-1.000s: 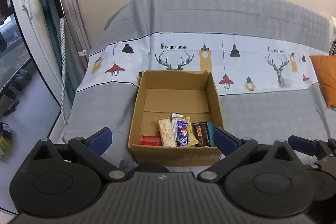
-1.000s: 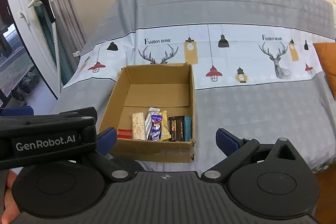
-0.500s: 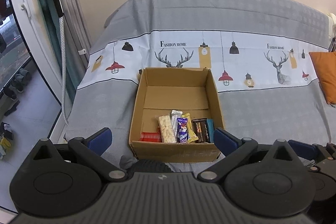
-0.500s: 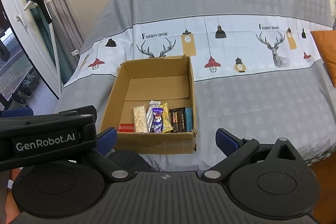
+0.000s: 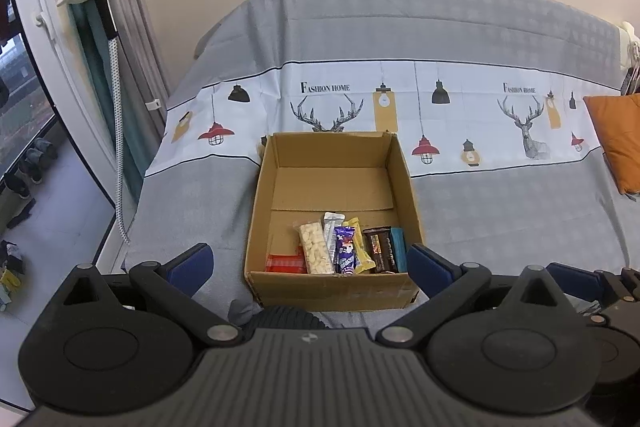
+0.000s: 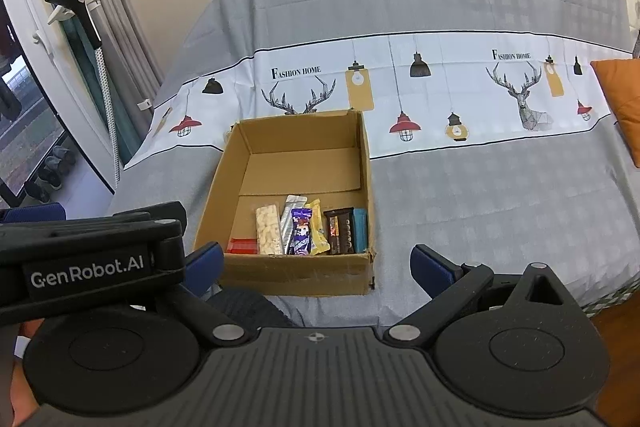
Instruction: Organize snacks
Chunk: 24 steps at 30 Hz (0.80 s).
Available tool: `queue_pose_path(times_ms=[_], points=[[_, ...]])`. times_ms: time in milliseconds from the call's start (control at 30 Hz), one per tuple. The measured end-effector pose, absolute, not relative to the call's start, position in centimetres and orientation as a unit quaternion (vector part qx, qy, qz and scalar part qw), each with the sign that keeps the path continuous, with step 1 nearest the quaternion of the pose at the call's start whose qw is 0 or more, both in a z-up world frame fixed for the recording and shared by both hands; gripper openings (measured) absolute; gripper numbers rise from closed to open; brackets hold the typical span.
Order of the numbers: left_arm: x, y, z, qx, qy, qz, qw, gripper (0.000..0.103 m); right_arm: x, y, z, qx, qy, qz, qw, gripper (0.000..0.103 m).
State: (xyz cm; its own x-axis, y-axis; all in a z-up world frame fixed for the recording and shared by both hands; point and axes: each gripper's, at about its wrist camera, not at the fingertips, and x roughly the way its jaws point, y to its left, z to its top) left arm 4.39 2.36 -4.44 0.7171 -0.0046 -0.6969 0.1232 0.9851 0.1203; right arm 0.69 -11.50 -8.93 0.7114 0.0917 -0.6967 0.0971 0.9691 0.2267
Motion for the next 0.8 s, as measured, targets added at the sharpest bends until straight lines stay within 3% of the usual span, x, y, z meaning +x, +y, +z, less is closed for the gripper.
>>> queue_pose_path(times_ms=[800], points=[[4.31, 1.65, -4.78, 0.091, 0.381, -0.045, 0.919, 0.103, 0.33, -11.76, -9.1, 0.127, 0.38, -0.012, 0.916, 0.1]])
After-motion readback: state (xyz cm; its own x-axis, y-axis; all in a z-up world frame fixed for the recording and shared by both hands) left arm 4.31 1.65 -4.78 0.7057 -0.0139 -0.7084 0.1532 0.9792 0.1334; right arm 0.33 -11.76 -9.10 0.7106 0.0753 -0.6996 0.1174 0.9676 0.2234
